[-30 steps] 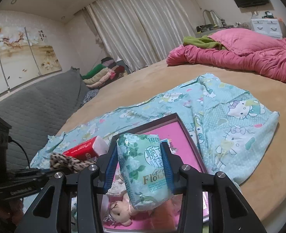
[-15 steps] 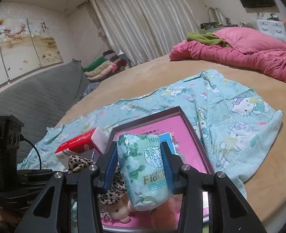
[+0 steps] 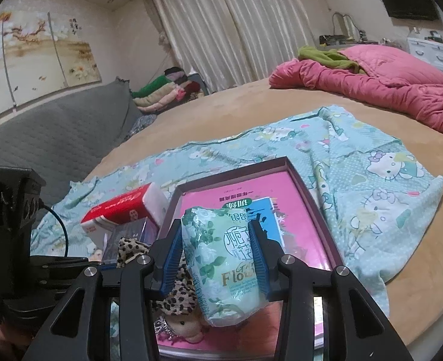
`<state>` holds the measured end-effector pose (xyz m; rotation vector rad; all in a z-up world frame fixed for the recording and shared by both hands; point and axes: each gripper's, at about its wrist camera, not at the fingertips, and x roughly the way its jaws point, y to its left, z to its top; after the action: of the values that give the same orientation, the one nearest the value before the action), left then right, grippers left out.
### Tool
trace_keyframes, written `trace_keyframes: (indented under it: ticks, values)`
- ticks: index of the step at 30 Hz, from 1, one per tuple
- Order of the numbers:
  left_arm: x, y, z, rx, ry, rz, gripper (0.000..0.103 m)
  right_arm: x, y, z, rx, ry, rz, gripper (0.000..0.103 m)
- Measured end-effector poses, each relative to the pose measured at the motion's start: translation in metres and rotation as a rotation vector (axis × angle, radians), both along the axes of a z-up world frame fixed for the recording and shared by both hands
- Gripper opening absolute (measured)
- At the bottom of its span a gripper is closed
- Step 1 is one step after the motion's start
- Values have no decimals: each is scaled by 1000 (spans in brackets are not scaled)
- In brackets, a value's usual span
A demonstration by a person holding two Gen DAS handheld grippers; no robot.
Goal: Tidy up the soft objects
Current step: 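Lower the scrunchie and tissue pack onto the book and open both tools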
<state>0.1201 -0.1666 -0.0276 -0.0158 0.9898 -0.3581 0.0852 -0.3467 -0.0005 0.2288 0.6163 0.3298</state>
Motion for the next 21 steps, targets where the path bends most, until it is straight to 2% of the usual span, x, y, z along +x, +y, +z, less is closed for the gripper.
trace_keyframes:
  ticks: [21]
  values:
    - [-2,-3,-9,9,15,-25,9,11,23,-17,-77,41,63,44]
